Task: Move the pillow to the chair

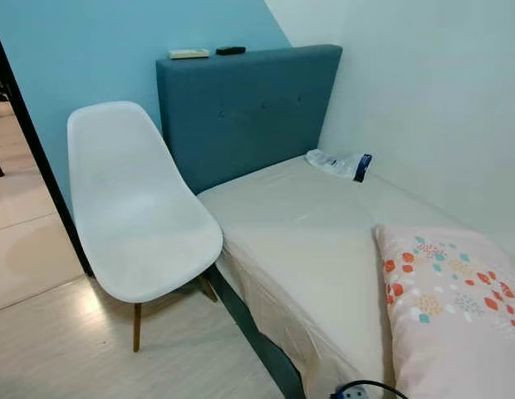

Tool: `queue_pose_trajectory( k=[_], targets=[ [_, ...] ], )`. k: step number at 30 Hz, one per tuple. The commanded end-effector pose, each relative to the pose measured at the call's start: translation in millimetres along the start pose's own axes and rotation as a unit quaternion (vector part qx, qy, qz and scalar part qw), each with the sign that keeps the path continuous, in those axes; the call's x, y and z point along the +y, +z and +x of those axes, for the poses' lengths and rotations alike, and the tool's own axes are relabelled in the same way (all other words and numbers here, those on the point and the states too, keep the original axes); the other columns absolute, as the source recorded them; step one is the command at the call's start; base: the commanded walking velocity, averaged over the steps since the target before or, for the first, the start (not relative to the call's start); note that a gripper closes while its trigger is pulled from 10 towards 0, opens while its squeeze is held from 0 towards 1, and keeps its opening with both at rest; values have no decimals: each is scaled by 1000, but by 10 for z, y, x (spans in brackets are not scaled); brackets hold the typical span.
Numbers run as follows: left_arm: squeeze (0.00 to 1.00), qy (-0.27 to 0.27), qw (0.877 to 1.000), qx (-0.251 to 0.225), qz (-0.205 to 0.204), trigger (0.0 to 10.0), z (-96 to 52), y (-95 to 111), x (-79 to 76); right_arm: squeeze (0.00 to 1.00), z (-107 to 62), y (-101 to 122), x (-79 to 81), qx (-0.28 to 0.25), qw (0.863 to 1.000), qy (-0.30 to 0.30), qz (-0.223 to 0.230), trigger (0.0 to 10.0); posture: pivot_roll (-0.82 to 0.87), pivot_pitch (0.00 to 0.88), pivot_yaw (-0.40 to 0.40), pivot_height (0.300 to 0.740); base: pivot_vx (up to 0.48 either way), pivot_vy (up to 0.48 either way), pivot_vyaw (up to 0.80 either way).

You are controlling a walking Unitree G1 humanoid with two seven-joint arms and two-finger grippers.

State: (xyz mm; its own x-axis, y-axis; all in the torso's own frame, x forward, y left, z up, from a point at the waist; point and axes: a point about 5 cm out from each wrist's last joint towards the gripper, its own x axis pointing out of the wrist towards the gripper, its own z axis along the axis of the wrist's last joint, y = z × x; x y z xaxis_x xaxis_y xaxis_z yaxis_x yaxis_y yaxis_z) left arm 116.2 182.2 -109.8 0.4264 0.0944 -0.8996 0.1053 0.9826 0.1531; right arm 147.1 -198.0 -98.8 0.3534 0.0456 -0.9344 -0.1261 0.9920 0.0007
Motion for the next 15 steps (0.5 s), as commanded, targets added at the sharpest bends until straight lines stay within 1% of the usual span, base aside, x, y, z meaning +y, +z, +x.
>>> queue_pose_trajectory(
  k=[1,15],
  targets=[
    [0,-10,1000,29,8,10000,-22,-146,-51,0,4,-23,28,2,1000,3,1,10000,79,0,-74,740,0,0,-694],
    [0,-13,999,26,14,10000,-18,-125,-57,0,2,-5,8,-9,1000,-6,15,10000,63,0,-63,740,0,0,-696]
  ],
)
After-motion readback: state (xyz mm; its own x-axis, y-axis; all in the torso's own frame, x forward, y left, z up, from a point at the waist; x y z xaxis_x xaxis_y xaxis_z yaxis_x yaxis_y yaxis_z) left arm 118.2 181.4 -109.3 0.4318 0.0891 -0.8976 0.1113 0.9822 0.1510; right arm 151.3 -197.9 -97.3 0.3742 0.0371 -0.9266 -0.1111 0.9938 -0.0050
